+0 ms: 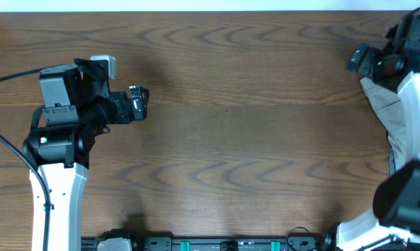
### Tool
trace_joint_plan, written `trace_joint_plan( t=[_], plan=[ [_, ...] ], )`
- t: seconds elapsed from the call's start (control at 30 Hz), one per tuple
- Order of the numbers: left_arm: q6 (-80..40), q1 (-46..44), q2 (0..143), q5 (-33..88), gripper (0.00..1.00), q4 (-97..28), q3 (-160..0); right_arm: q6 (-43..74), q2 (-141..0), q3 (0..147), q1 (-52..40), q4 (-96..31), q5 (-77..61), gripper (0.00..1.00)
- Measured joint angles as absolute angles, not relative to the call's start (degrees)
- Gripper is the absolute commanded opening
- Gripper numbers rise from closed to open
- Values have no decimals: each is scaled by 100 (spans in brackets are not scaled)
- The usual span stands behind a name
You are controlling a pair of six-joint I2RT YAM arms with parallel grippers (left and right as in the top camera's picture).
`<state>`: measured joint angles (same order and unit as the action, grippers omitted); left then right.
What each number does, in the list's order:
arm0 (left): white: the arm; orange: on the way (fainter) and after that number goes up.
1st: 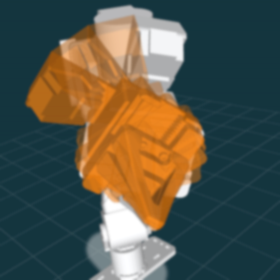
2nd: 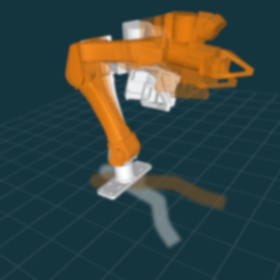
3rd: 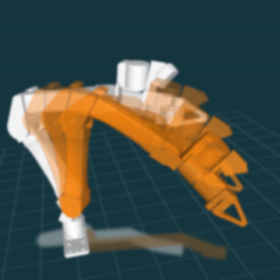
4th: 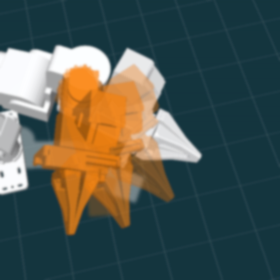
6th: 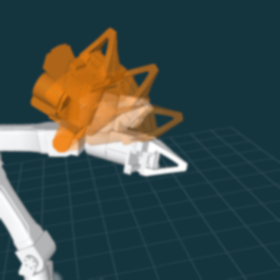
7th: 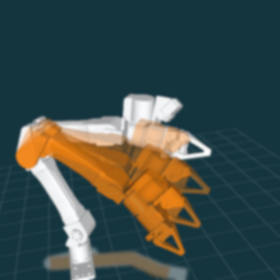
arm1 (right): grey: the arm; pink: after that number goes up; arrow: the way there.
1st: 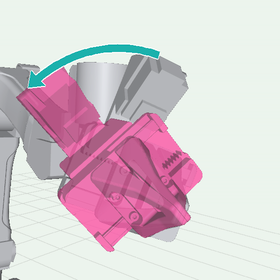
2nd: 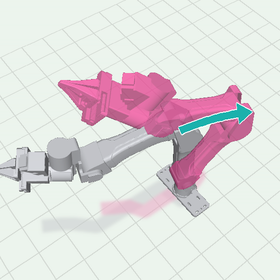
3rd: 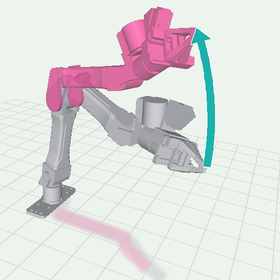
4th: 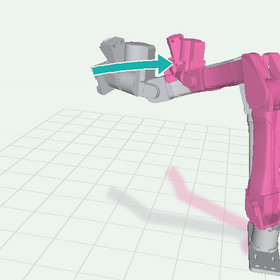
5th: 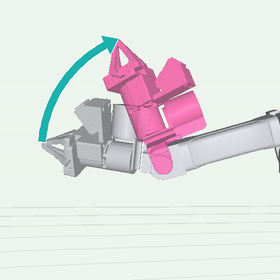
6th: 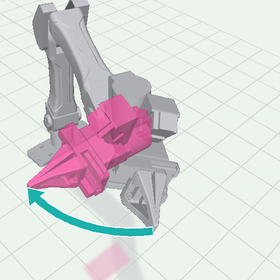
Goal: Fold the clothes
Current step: 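Reach the right gripper to the khaki shorts pile and grasp an edge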
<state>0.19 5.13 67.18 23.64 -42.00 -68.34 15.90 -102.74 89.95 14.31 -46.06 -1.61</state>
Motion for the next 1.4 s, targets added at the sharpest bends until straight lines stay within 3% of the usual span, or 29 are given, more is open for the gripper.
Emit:
trace_joint_plan(
  t=[0.57,0.67,0.77,0.83,0.93,0.97,1.0,1.07,1.17,1.4],
  plan=[
    [19,513,6718,2366,98,-4106,-6834,1728,-12147,9172,1570,-3734,956,97],
    [19,513,6718,2366,98,-4077,-6834,1741,-12307,9174,1538,-3682,1216,88],
    [19,513,6718,2366,98,-4049,-6834,1743,-12379,9174,1503,-3610,1544,69],
    [19,513,6718,2366,98,-4038,-6834,1763,-12379,9174,1476,-3505,1765,65],
    [19,513,6718,2366,98,-3983,-6834,1734,-12379,9179,1441,-3433,1962,41],
    [16,513,6718,2366,98,-3972,-6834,1737,-12379,9179,1433,-3424,2018,40],
    [19,513,6718,2370,98,-3966,-6834,1756,-12379,9179,1413,-3413,2080,42],
    [16,513,6718,2392,98,-3962,-6834,1782,-12379,9179,1382,-3413,2257,61],
    [16,513,6718,2408,98,-3964,-6834,1752,-12379,9179,1356,-3494,2526,76],
    [16,513,6718,2408,98,-3962,-6834,1758,-12390,9181,1354,-3555,2731,70]
  ],
)
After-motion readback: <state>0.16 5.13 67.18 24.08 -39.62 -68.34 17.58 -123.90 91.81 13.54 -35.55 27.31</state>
